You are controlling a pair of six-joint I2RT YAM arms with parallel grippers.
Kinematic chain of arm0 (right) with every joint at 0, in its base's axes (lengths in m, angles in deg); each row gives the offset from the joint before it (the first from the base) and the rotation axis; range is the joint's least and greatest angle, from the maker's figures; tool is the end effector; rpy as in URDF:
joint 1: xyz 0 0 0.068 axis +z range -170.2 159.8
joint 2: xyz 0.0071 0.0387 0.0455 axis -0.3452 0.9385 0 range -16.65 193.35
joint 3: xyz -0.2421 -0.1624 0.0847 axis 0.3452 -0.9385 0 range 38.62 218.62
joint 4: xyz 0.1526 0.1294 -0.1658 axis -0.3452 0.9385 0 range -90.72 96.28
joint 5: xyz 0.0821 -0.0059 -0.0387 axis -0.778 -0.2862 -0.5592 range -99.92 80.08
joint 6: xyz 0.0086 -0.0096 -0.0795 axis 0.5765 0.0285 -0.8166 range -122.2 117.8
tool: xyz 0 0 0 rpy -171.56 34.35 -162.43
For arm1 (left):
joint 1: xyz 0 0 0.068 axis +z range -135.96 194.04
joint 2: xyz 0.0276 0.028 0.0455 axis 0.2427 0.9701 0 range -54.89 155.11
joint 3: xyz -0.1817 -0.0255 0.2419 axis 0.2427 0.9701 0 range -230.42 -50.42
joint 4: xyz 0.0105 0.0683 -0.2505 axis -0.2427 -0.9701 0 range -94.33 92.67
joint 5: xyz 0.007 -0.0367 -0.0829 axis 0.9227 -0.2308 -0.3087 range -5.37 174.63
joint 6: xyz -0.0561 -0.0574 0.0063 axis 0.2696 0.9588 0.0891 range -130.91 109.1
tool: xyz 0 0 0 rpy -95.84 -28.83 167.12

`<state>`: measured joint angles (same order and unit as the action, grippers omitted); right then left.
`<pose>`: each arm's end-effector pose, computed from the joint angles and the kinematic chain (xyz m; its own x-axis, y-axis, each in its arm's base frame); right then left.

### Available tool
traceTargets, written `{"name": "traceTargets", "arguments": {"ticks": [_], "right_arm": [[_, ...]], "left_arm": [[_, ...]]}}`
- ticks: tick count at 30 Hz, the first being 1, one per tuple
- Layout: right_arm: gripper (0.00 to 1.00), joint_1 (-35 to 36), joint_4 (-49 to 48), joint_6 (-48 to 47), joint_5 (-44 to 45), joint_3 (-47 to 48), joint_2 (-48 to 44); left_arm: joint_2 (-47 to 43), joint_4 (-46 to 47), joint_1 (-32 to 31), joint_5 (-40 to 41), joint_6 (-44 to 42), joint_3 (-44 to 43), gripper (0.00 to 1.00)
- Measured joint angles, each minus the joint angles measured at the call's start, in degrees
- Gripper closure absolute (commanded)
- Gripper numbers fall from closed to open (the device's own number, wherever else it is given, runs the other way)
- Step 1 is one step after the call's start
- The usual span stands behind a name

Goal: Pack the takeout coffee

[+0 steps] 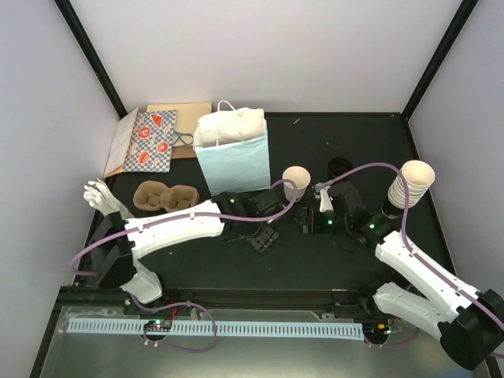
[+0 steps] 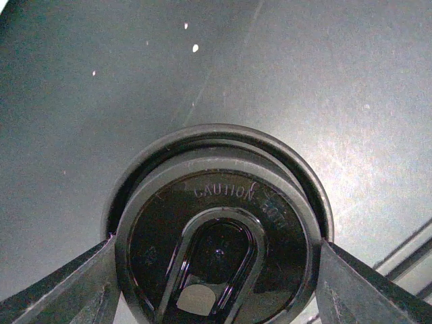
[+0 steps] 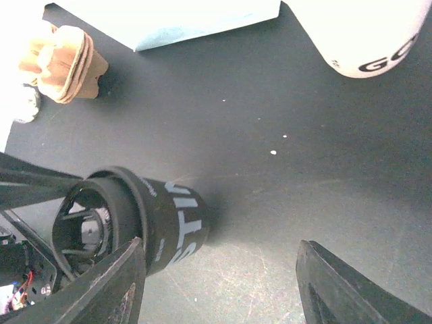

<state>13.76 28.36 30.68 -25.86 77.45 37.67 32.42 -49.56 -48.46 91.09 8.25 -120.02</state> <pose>0.1540 0.1266 0.2475 -0.8686 0.0444 -0.4935 -0.2713 0.7908 0.5486 0.1478 -0.2672 0.2575 -0.6930 0.6254 -0.3588 0.6735 0.7391 -0.0126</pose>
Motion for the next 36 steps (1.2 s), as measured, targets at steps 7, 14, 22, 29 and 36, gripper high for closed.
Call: {"name": "traceTargets", "arguments": {"ticks": [7, 14, 22, 29, 36], "right_arm": [[0.35, -0.37, 2.69, -0.20, 1.03, -0.04, -2.21], [0.34, -0.37, 4.07, -0.90, 1.11, -0.09, -2.67], [0.32, -0.63, 4.87, -1.20, 2.10, -0.09, -3.41], [0.18, -0.63, 6.45, -1.88, 3.76, -0.09, -4.13], [0.00, -0.63, 7.43, -2.60, 4.50, -0.07, -4.68]], "left_arm": [[5.99, -0.07, 1.14, 0.87, -0.09, -5.11, 0.33], [8.26, -0.35, 1.42, 0.76, -0.11, -6.14, 0.32], [8.57, -0.35, 1.95, -0.33, -0.15, -6.14, 0.14], [8.50, -0.63, 2.12, -0.61, -0.15, -6.75, 0.03], [6.03, -1.53, 2.12, -0.57, -0.07, -8.61, 0.01]]}}
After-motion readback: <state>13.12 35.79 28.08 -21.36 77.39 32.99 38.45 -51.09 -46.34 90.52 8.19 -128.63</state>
